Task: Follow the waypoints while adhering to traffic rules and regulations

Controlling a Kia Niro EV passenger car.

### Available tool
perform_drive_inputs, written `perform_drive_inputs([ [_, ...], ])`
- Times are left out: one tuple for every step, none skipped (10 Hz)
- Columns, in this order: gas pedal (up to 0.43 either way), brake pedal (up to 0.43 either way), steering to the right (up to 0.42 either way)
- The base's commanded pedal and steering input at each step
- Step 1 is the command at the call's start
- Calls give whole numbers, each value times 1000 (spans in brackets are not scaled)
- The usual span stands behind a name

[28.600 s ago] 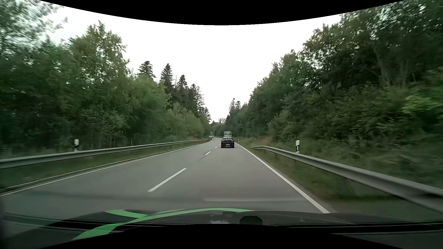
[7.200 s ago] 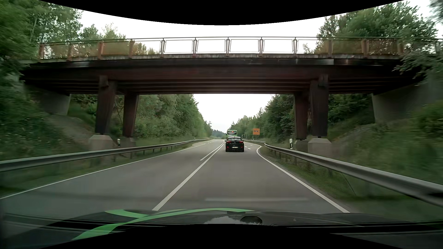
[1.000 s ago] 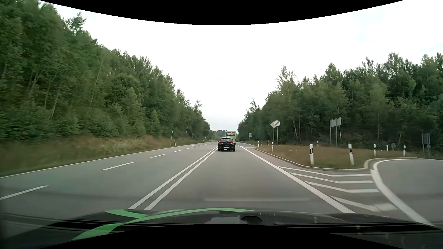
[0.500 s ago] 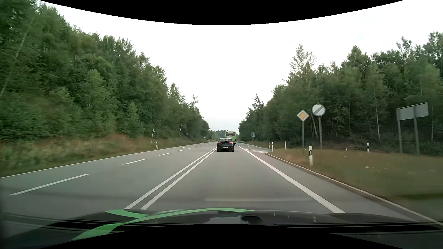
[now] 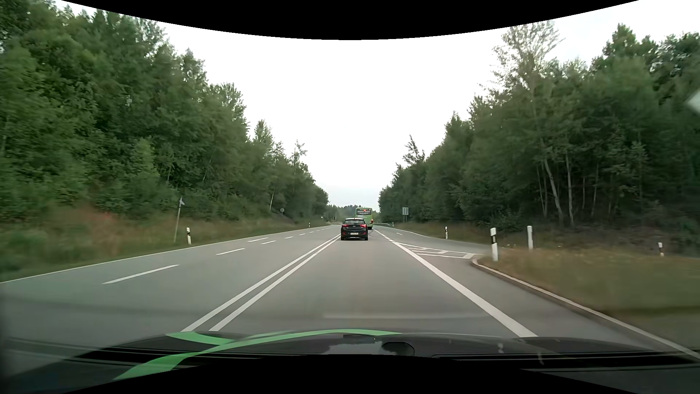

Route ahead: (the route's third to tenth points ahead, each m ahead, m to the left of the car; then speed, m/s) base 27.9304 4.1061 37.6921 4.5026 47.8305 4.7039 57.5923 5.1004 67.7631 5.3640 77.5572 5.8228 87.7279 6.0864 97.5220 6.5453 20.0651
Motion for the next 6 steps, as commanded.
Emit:
perform_drive_inputs([
  [287,0,-3],
  [280,0,-3],
  [248,0,-3],
  [240,0,-3],
  [228,0,-3],
  [228,0,-3],
])
